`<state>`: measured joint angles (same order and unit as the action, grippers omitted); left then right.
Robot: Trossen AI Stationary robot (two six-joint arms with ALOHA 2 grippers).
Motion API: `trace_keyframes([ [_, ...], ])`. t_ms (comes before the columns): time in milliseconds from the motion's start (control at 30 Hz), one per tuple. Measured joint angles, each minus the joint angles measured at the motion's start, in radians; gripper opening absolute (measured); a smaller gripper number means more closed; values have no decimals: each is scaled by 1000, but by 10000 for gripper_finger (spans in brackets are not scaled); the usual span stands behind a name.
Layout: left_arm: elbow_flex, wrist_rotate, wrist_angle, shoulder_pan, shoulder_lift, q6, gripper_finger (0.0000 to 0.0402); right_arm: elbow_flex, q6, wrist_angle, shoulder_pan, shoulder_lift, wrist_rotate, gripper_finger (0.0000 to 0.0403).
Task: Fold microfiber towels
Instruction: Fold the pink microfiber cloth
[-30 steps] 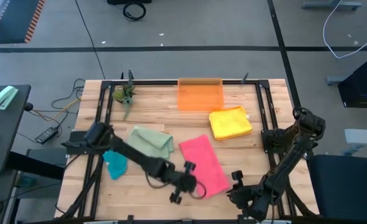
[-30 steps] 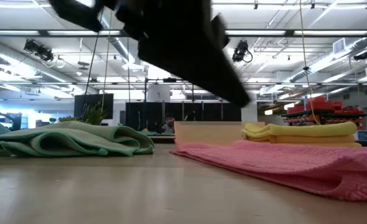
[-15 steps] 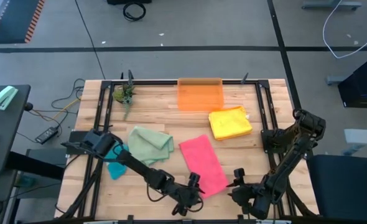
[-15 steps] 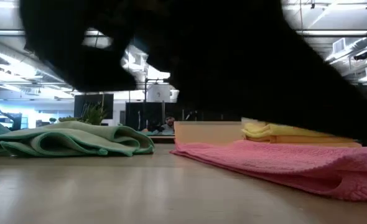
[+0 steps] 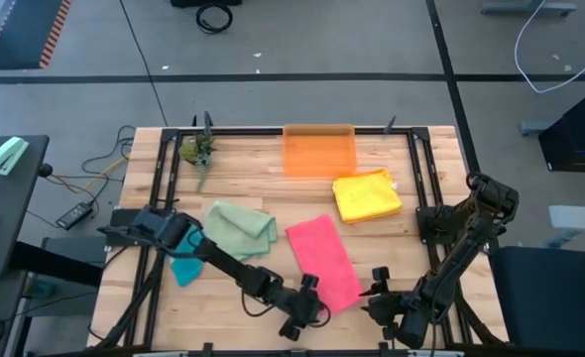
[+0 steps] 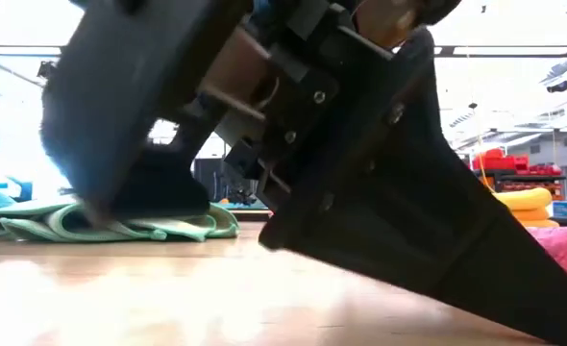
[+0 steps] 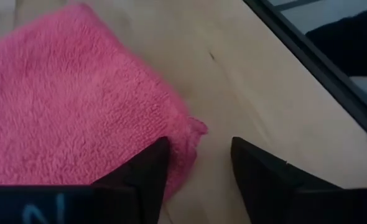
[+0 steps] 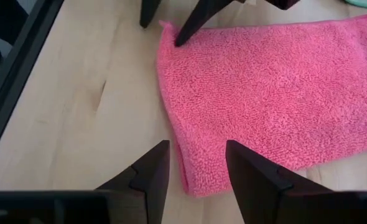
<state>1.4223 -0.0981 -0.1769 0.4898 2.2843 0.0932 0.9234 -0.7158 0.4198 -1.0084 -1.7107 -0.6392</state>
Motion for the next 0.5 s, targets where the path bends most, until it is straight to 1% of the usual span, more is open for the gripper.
trace_keyframes([
  [100, 1, 47, 55, -7, -9, 24, 169, 0, -11, -1, 0, 0, 0, 165],
  [200, 0, 48, 116, -7, -18, 25, 167, 0, -19, -39, 1, -1, 5, 165],
  [267, 0, 48, 133, -7, -18, 30, 168, 0, 45, -104, 6, -15, 9, 165],
  [333, 0, 49, 168, -7, -29, 31, 168, 0, 151, -177, 9, -41, 22, 165],
  [400, 0, 51, 206, -7, -35, 44, 168, 0, 234, -207, 15, -61, 29, 165],
  [500, 0, 62, 276, -4, -48, 81, 164, 0, 255, -210, 34, -74, 29, 165],
])
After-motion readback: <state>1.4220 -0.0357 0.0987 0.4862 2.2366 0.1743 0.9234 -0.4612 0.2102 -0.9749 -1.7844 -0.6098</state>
